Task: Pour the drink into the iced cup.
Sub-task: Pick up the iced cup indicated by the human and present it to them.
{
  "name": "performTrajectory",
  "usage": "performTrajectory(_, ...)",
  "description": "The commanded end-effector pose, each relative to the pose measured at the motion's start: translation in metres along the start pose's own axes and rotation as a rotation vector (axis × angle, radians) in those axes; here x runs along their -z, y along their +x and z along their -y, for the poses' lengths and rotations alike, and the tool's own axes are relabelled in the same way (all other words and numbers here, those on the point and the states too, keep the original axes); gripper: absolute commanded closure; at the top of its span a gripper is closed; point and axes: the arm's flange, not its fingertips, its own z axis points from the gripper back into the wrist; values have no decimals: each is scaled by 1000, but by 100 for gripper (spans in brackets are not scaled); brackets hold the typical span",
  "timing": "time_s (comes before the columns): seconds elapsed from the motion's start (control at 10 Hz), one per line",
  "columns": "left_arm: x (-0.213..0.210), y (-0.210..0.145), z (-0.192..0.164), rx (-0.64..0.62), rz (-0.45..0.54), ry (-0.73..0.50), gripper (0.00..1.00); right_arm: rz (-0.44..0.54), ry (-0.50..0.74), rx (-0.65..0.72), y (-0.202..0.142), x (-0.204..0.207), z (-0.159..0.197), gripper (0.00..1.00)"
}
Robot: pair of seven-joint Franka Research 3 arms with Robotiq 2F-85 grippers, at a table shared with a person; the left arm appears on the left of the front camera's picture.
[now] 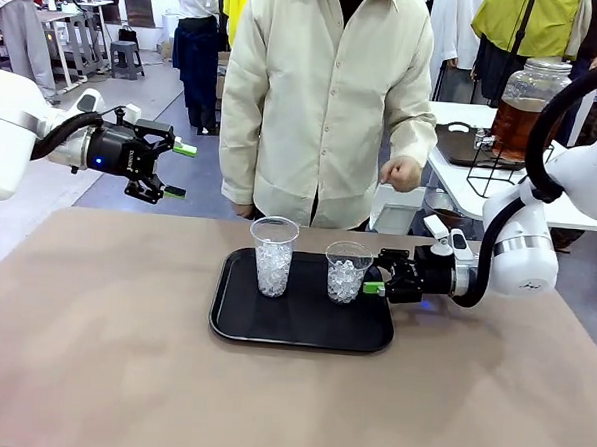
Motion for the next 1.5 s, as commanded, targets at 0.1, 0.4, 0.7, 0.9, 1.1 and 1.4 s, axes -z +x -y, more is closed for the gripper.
performTrajectory(0.1, 0, 0, 1, 4, 0, -1, 0, -18, 21, 29, 3, 12, 6, 0)
performTrajectory(0.4, 0, 0, 1, 4, 0, -1, 0, -29, 42, 32, 3, 25, 7, 0)
performTrajectory(0.7, 0, 0, 1, 4, 0, -1, 0, -35, 60, 36, 5, 39, 9, 0)
performTrajectory(0.9, 0, 0, 1, 4, 0, -1, 0, -30, 59, 47, 6, 48, 10, 0)
performTrajectory(1.1, 0, 0, 1, 4, 0, -1, 0, -36, 75, 69, 5, 53, 10, 0)
performTrajectory(1.4, 0, 0, 1, 4, 0, -1, 0, -20, 120, 63, 6, 56, 7, 19)
